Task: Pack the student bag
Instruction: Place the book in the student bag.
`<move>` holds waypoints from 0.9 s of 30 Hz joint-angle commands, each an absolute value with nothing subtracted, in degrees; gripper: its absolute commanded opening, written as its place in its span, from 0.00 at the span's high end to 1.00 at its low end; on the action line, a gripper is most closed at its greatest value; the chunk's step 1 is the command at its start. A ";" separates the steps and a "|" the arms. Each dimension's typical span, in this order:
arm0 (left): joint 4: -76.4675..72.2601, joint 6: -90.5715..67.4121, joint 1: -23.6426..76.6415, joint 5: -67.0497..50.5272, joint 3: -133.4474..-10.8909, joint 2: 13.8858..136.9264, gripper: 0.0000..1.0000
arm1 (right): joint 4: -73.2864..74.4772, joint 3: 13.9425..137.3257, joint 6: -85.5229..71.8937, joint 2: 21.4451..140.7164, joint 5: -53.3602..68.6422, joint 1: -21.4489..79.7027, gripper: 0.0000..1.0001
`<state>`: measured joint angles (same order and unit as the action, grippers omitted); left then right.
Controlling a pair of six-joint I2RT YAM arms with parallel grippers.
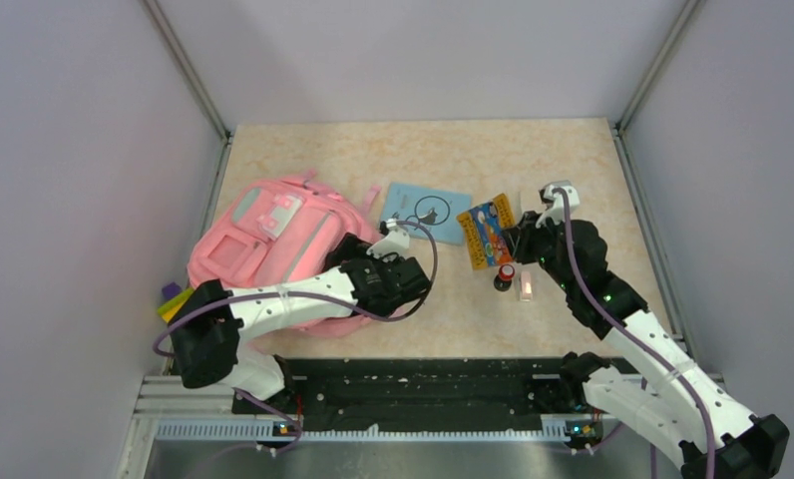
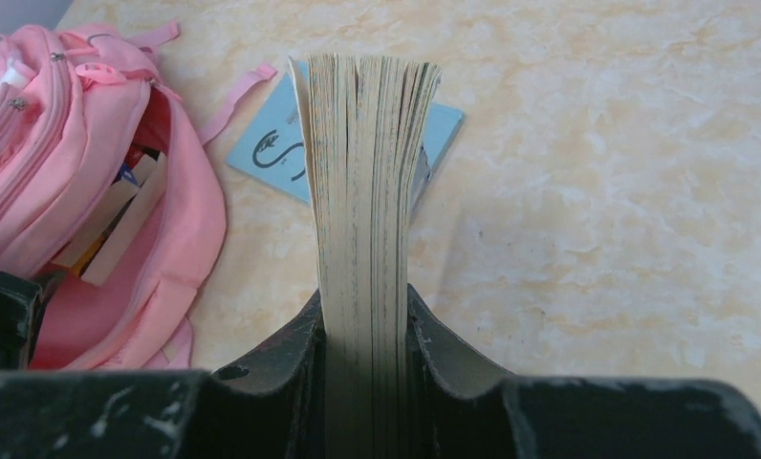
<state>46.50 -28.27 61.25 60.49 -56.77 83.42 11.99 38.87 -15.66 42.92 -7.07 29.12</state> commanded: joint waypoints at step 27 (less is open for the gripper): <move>58.17 -12.53 57.93 68.25 -72.60 69.74 1.00 | -33.21 31.21 -56.14 56.50 8.92 44.44 1.00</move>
